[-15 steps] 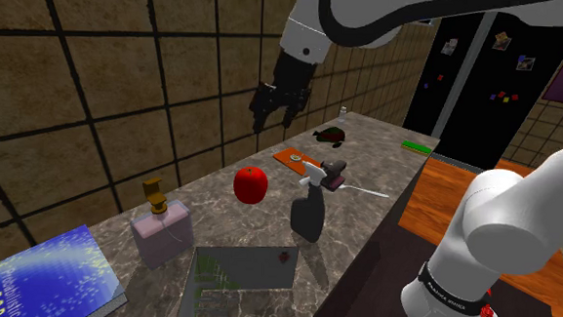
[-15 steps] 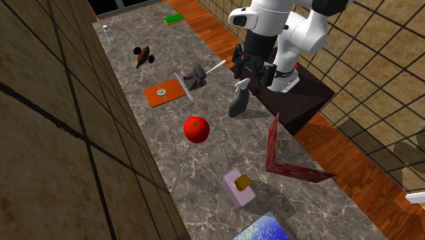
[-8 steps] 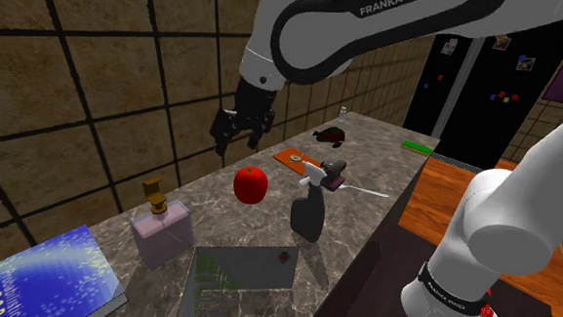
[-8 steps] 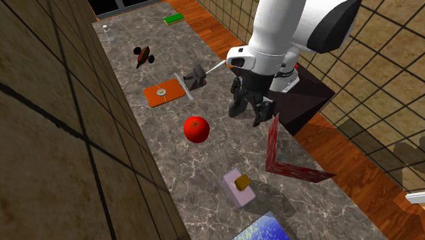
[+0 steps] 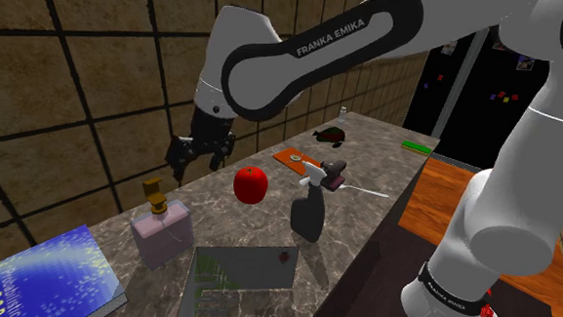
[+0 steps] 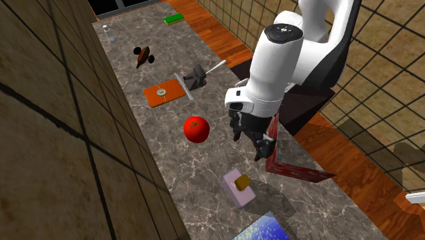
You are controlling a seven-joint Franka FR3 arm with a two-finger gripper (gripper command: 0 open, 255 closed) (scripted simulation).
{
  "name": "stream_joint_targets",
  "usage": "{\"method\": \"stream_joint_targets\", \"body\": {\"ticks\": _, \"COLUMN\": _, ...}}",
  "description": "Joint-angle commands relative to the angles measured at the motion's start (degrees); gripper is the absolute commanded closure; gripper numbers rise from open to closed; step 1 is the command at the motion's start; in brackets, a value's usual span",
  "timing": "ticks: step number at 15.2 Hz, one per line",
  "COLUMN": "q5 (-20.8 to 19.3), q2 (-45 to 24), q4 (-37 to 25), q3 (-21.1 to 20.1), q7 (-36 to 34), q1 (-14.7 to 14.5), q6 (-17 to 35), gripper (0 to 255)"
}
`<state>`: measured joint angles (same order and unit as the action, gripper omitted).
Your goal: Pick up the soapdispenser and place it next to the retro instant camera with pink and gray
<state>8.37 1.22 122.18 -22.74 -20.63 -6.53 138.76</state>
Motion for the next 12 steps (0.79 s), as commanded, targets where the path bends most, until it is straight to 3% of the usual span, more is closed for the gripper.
{"method": "stream_joint_targets", "body": {"ticks": 1, "q5": -1.76, "q2": -4.07, "q4": -2.59, "q3": -0.82, "q7": -1.59, "q1": -0.70, "q6": 1.58, "gripper": 0}}
{"method": "stream_joint_targets", "body": {"ticks": 5, "q5": -5.93, "q2": -12.47, "q4": -8.54, "q3": -1.43, "q7": -4.78, "q1": -2.88, "q6": 4.08, "gripper": 0}}
{"method": "stream_joint_targets", "body": {"ticks": 12, "q5": -8.61, "q2": -17.13, "q4": -9.18, "q3": -0.55, "q7": -6.55, "q1": -4.33, "q6": 7.86, "gripper": 0}}
